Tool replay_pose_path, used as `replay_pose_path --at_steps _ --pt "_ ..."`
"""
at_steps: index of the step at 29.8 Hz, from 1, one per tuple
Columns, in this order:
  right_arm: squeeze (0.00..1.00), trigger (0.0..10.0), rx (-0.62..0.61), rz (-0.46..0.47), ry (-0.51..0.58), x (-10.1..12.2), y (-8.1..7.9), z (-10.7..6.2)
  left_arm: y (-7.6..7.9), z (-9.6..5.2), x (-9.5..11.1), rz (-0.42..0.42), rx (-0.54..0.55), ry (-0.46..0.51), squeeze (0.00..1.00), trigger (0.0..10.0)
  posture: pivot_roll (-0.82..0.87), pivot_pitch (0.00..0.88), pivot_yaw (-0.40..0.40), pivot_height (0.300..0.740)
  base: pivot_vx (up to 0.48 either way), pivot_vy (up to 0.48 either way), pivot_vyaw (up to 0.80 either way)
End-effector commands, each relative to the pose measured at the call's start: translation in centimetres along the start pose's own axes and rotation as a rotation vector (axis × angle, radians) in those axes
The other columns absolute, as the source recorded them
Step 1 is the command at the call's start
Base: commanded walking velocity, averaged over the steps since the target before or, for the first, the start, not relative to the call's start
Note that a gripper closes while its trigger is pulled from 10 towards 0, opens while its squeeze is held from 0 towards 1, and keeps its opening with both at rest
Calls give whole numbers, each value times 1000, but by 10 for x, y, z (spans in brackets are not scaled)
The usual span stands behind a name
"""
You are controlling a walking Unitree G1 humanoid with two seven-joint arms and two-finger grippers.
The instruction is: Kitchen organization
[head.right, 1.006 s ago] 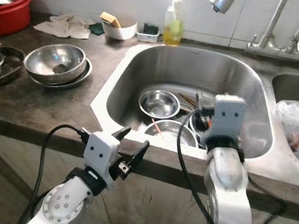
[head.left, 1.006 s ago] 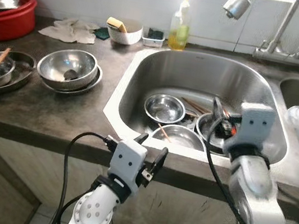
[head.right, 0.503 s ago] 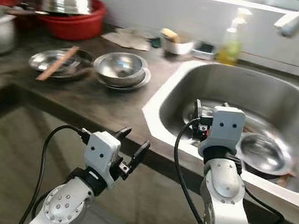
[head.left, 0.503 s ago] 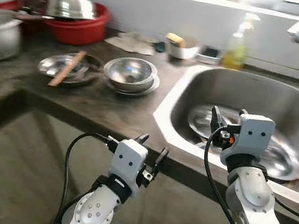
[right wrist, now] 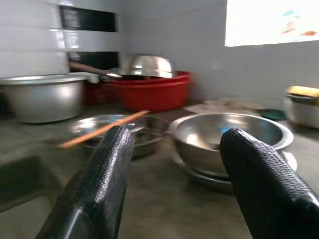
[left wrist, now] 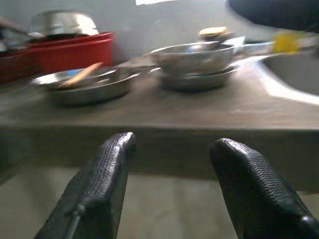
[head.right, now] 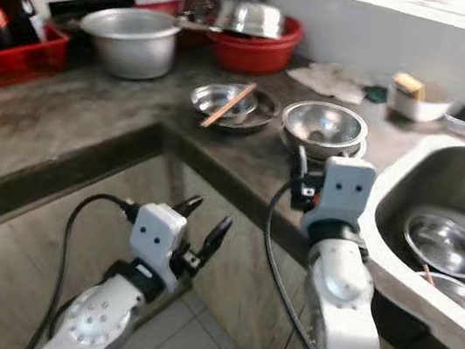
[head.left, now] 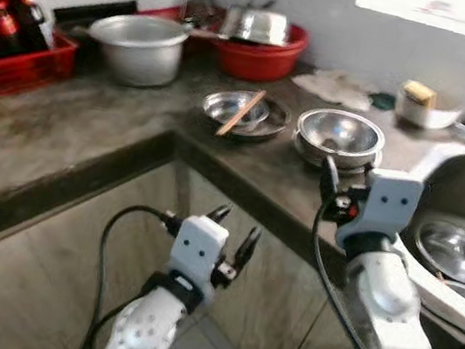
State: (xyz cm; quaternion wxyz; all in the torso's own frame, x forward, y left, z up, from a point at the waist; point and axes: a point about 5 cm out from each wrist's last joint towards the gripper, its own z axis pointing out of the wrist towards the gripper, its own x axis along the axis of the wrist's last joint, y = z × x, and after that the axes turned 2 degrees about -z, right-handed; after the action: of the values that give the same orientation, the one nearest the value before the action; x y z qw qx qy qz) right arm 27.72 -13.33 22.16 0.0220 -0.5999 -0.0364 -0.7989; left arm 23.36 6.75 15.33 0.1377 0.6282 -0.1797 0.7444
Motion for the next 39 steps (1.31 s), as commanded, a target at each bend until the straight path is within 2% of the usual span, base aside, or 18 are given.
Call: replay_pose_path --at_steps 1,5,11,19,20,24,25,26,27,28,33,38,39 --pt "0 10000 -17 -5 -1 2 6 0 4 2 1 28 -10 -4 0 10000 87 76 4 740 0 0 0" --pt "0 10000 -10 -4 -2 1 5 1 3 2 -1 54 -4 -12 0 10000 88 77 8 740 124 -126 0" --pt "0 10000 10 -11 8 3 3 4 3 2 0 17 13 -5 0 10000 87 83 5 740 339 -280 0" --pt "0 10000 53 -37 11 1 -1 17 2 0 -5 14 23 -29 0 10000 90 89 -2 740 0 0 0" --pt "1000 10000 66 -36 12 0 -2 21 3 -1 -6 10 23 -31 0 10000 90 89 -2 740 0 0 0" --pt "1000 10000 91 -46 25 0 -6 26 3 -2 -5 -1 27 -27 0 10000 92 97 -4 740 0 0 0" --pt "882 10000 95 -56 34 2 -6 30 4 -4 -5 -4 26 -28 0 10000 98 98 -7 740 0 0 0" --pt "282 10000 95 -57 37 2 -6 30 4 -5 -5 -3 26 -28 0 10000 99 100 -9 740 0 0 0" --pt "282 10000 97 -58 39 2 -6 31 4 -6 -6 -10 25 -30 0 10000 98 100 -9 740 0 0 0" --pt "0 10000 99 -62 42 2 -6 32 4 -8 -8 -13 22 -38 0 10000 97 101 -8 740 0 0 0" --pt "0 10000 113 -60 74 5 -9 38 10 -15 -13 -49 -16 -49 0 10000 95 106 -10 740 0 0 0" --pt "0 10000 135 -64 70 1 -14 43 14 -15 -11 -63 -30 -38 0 10000 96 107 -12 740 0 0 0" --pt "122 10000 136 -69 63 -2 -14 45 14 -15 -11 -61 -31 -36 0 10000 97 105 -12 740 0 0 0"
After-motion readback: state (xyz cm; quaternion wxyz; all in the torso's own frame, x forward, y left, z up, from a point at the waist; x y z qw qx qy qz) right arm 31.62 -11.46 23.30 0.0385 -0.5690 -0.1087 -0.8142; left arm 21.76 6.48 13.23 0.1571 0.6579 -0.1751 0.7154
